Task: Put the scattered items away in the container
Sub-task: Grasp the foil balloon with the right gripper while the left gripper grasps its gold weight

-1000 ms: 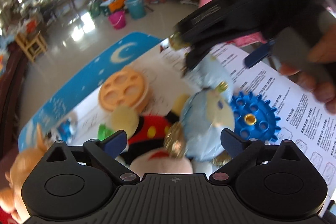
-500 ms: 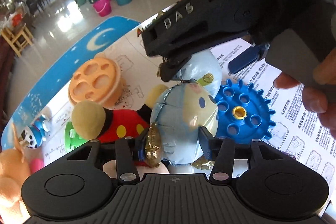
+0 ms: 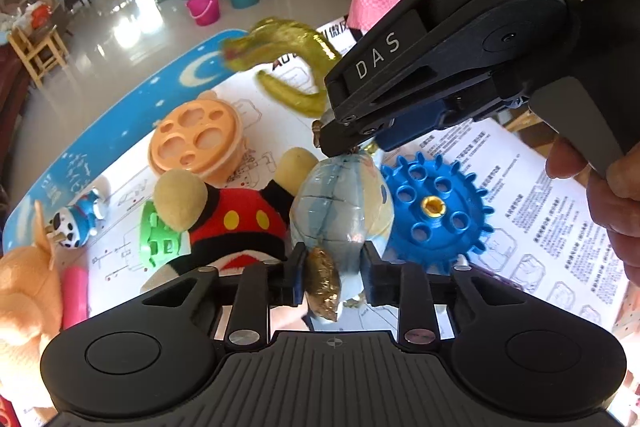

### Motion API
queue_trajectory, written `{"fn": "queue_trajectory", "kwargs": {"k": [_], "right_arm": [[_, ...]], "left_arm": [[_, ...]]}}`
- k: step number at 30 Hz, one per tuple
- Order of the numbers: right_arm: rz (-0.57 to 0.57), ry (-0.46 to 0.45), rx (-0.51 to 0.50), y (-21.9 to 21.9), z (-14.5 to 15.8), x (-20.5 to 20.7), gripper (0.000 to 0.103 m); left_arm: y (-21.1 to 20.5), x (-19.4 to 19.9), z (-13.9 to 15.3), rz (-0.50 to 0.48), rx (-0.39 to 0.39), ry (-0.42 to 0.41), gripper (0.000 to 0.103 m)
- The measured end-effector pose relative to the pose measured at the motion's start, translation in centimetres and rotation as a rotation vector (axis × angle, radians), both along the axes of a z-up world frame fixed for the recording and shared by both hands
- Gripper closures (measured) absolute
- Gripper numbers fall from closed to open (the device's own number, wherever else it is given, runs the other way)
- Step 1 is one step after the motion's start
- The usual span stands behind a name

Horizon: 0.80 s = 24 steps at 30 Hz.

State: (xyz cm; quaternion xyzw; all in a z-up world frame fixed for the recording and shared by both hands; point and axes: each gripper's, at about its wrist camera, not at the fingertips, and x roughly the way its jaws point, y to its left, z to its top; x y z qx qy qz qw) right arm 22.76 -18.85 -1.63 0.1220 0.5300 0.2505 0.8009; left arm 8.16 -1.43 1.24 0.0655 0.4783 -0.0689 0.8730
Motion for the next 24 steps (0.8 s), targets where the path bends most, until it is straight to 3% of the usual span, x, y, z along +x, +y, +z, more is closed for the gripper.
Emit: {"fn": "queue_trajectory", "kwargs": {"k": [13, 24], "right_arm": [[0.039, -0.079, -0.024, 1.0, 3.0, -4.3, 0.074], [0.103, -0.187, 0.008, 3.3, 8.2, -7.3, 0.080]], "left_arm": [[0.2, -4.2, 2.7, 0.011, -0.001, -0.033, 0.079], [2.6, -6.8, 6.4, 0.068, 0.027, -0.123, 0.079]]}}
